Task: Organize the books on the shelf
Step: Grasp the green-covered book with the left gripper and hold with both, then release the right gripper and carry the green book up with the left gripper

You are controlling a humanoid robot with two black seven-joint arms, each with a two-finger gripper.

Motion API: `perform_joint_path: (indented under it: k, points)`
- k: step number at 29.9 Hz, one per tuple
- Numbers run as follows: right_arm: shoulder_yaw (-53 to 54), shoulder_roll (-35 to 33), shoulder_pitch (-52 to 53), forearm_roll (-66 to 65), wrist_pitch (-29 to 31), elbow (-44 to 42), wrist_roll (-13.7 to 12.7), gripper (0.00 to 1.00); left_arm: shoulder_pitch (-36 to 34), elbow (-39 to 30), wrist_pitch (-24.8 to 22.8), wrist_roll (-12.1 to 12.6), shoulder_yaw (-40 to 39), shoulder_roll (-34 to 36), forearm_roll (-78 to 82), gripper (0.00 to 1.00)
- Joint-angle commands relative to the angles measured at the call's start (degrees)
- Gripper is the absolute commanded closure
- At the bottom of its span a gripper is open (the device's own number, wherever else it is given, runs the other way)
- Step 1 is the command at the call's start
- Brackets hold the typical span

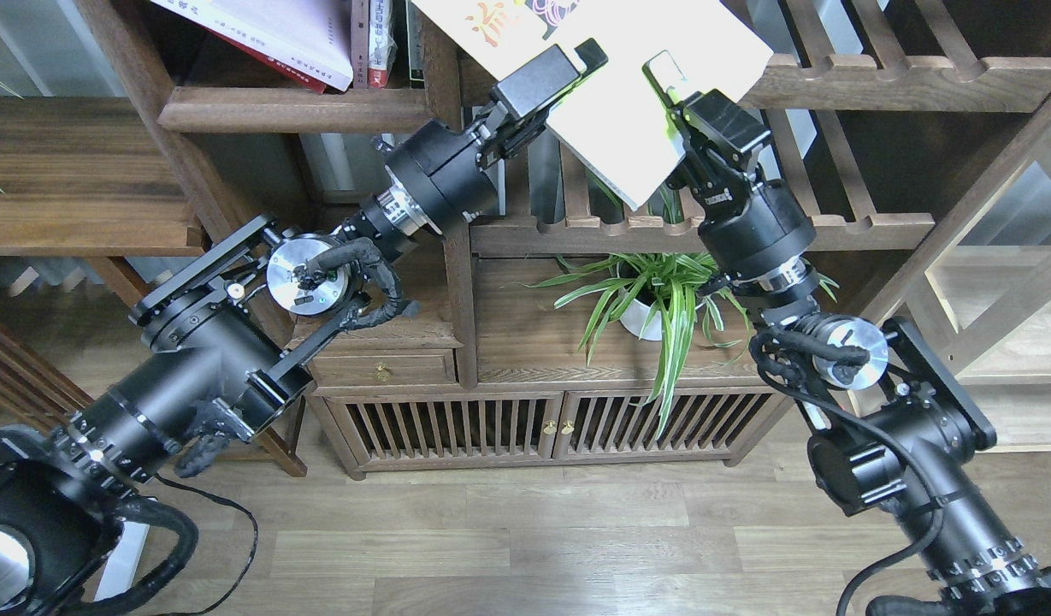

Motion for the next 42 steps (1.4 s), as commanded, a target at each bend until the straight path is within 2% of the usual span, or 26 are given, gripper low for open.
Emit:
perform_joint_path:
  k: [1,2,3,9,11,12,15,17,29,38,42]
  points:
    - [-0.20,0.19,-0.35,0.25,0.01,-0.21,-0.19,0.86,-0.06,-0.07,0.01,-0.02,-0.02,0.00,-0.10,0.97]
    - [-0.20,0.28,-0.35,0.34,0.01,-0.39,-0.19,0.95,-0.15,-0.07,0.01,-0.02,-0.02,0.00,-0.10,0.97]
    - [-0.20,0.28,-0.35,0.34,0.01,-0.47,-0.27,0.97,-0.15,-0.07,0.01,-0.02,-0.02,0.00,-0.10,0.97]
    - [-0.37,0.19,-0.53,0.34,0.01,-0.47,-0.28,0.94,-0.15,-0.24,0.01,-0.02,0.07,0.00,-0.10,0.97]
    - [-0.37,0.19,-0.44,0.08,0.01,-0.47,-0.10,0.74,-0.23,-0.24,0.01,-0.02,0.07,0.00,-0.01,0.97]
    - [-0.37,0.02,-0.44,-0.45,0.01,-0.47,-0.01,0.60,-0.23,-0.24,0.01,-0.02,0.07,0.00,-0.01,0.97]
    - [0.24,0.10,-0.44,-1.86,0.01,-0.47,0.16,0.35,-0.32,-0.24,0.01,-0.02,0.07,0.00,-0.01,0.97]
    - [0.85,0.19,-0.53,-2.12,0.01,-0.47,0.16,0.28,-0.32,-0.24,0.01,-0.02,0.07,0.00,-0.01,0.97]
    - [2.53,0.19,-0.79,-2.56,0.01,-1.62,0.25,0.17,0.12,-1.47,0.01,0.06,0.60,0.00,3.67,0.97]
    - [3.76,-0.16,-0.70,-2.65,0.01,-3.90,0.25,0.16,0.20,-5.51,0.01,0.15,-0.10,0.00,12.55,0.95]
    - [3.84,-0.34,-0.35,-2.74,0.01,-5.74,0.25,0.16,0.29,-9.02,0.01,0.15,-0.02,4.91,14.66,0.95]
